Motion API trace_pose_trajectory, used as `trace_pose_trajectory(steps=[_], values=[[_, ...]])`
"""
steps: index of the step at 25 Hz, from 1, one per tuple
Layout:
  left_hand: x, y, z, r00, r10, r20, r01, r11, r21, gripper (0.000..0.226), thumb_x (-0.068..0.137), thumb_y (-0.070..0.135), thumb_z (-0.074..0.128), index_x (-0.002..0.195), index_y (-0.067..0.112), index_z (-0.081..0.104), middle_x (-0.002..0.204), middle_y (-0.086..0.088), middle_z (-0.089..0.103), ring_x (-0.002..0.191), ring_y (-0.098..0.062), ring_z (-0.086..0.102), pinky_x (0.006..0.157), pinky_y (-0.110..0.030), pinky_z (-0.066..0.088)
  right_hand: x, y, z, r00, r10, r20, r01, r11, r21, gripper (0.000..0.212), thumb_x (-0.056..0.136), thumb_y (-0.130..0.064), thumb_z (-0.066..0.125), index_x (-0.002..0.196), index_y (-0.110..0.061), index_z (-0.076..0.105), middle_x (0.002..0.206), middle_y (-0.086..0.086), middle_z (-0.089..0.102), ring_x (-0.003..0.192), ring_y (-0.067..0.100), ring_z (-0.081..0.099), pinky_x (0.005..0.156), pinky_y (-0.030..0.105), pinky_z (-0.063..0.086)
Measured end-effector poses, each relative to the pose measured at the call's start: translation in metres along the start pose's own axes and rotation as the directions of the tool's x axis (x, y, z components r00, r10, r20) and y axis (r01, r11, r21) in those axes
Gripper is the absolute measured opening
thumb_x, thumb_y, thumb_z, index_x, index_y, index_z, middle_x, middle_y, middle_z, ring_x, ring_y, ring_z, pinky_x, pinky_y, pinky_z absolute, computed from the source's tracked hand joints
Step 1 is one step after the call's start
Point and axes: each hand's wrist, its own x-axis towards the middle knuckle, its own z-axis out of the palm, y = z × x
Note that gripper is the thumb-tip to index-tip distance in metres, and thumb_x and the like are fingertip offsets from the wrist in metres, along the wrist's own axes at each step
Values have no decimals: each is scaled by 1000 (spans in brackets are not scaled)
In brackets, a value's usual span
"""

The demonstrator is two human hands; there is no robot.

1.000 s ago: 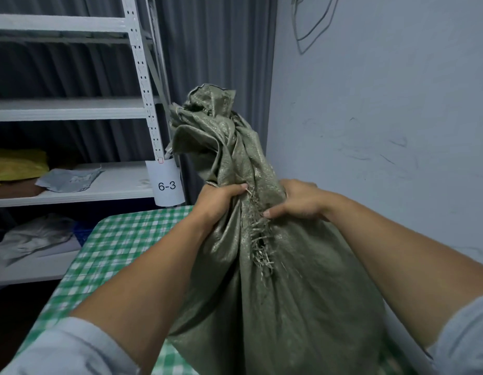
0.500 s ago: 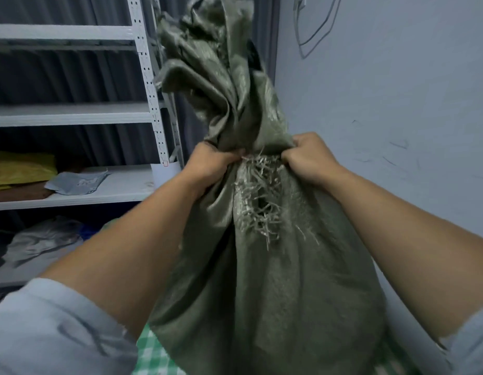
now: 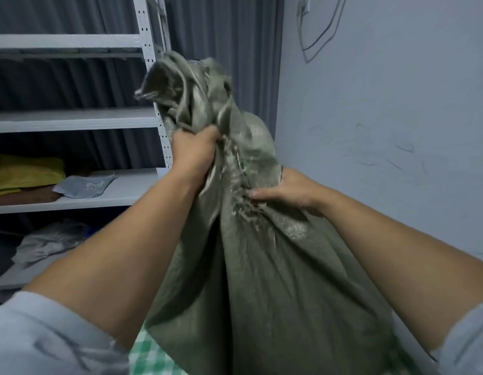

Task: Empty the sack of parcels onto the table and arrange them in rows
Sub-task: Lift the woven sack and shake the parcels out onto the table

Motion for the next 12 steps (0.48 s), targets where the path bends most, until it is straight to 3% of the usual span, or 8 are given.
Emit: trace_pose_trajectory(steps=[2, 4, 5, 7, 9, 12], values=[[16, 21, 10, 999, 27, 26, -26, 999, -38, 17, 80, 0, 71, 92, 11, 69, 88, 1, 74, 77, -8, 72, 77, -25, 60, 11, -9, -3, 998, -37, -57, 40, 998, 53, 41, 76, -35, 88, 113, -26, 72, 97, -16, 76, 88, -3, 70, 77, 14, 51], [19, 15, 9, 986, -106, 130, 96, 992, 76, 22, 81, 9, 78, 102, 8, 71, 92, -5, 76, 81, -18, 75, 80, -35, 61, 15, -8, 2, 995, -32, -90, 33, 999, 11, 26, 81, -26, 84, 103, -22, 73, 89, -13, 74, 75, -4, 70, 66, 12, 50], [16, 3, 4, 963, -203, 176, 178, 973, 149, 27, 82, 13, 79, 108, 8, 71, 94, -7, 77, 83, -22, 75, 81, -37, 61, 15, -2, 8, 996, -5, -89, 2, 999, -34, 24, 81, -26, 83, 101, -19, 73, 88, -10, 74, 75, 0, 70, 66, 14, 52], [3, -23, -7, 899, -375, 225, 313, 911, 267, 30, 84, 22, 79, 110, 8, 72, 92, -9, 78, 81, -25, 76, 80, -40, 61, 14, 15, 25, 993, 71, -99, -83, 988, -131, 40, 76, -40, 83, 105, -15, 72, 94, -3, 75, 85, 13, 72, 79, 28, 58], [-3, -34, -12, 834, -476, 277, 397, 868, 297, 29, 85, 29, 76, 104, 7, 73, 86, -11, 78, 73, -26, 75, 75, -39, 60, 15, 23, 41, 983, 108, -150, -126, 986, -113, 54, 65, -54, 74, 103, -16, 72, 96, -2, 76, 89, 18, 71, 88, 42, 59], [-5, -30, -12, 787, -507, 350, 414, 856, 310, 20, 89, 30, 68, 89, 11, 71, 70, -8, 74, 56, -22, 69, 63, -31, 52, 24, 19, 55, 967, 141, -211, -136, 990, 38, 35, 68, -41, 71, 91, -15, 73, 87, -2, 76, 85, 20, 72, 84, 42, 60]])
